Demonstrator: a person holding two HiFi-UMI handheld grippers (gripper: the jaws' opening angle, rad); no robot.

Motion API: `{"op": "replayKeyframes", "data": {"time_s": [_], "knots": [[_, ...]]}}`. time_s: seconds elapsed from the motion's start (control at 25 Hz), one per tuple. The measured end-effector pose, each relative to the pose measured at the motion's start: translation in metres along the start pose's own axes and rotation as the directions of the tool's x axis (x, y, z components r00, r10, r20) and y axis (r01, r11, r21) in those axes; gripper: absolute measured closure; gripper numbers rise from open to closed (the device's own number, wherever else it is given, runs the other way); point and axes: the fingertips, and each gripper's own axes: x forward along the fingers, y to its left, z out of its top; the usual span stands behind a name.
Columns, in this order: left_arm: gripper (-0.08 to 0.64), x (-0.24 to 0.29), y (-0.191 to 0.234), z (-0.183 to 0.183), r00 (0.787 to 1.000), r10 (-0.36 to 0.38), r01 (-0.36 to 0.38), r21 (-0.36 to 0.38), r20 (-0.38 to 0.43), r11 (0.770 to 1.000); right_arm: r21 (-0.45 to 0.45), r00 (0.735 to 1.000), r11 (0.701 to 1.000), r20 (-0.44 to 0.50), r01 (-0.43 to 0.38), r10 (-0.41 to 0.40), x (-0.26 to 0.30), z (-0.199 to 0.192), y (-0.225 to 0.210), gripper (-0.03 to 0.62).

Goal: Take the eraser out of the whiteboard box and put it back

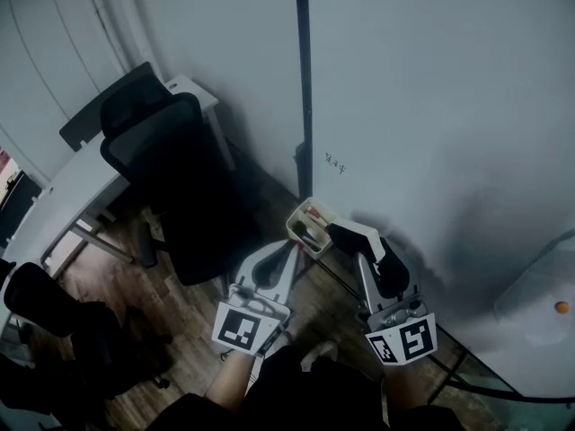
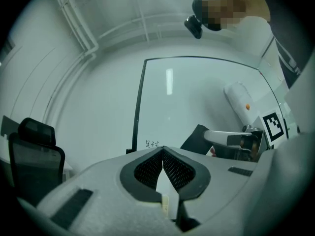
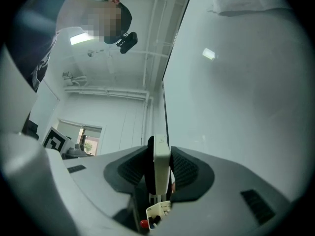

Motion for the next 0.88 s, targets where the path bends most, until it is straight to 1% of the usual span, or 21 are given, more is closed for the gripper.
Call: {"op": "replayKeyframes", "data": {"time_s": [0.12,0.2,0.36,0.52,0.64,0.76,0.88], "knots": [[0.555,0.011,0.011,-0.012,1.000,-0.012,0.012,-0.011,-0.011,1.000,-0.009,0.999,0.999,-0.030,0.033,-0.033,0.009,-0.016,-0.004,0.462],[0.555,0.021,0.020,-0.023,0.999,-0.035,0.035,-0.023,-0.024,0.999,-0.022,0.997,0.998,-0.058,0.057,-0.058,0.016,-0.030,-0.007,0.463],[0.555,0.039,0.037,-0.047,0.991,-0.126,0.124,-0.045,-0.040,0.991,-0.032,0.984,0.989,-0.104,0.145,-0.147,0.029,-0.056,-0.015,0.463],[0.555,0.052,0.054,-0.067,0.971,-0.232,0.227,-0.071,-0.061,0.971,-0.071,0.966,0.974,-0.133,0.215,-0.223,0.042,-0.075,-0.012,0.462],[0.555,0.058,0.065,-0.075,0.949,-0.305,0.299,-0.085,-0.074,0.950,-0.124,0.948,0.960,-0.167,0.251,-0.270,0.051,-0.085,-0.008,0.462],[0.555,0.063,0.072,-0.079,0.928,-0.366,0.359,-0.095,-0.075,0.929,-0.185,0.942,0.949,-0.173,0.255,-0.287,0.064,-0.086,-0.002,0.462],[0.555,0.063,0.076,-0.078,0.914,-0.398,0.390,-0.104,-0.077,0.915,-0.219,0.933,0.943,-0.207,0.250,-0.295,0.071,-0.089,0.001,0.462]]}}
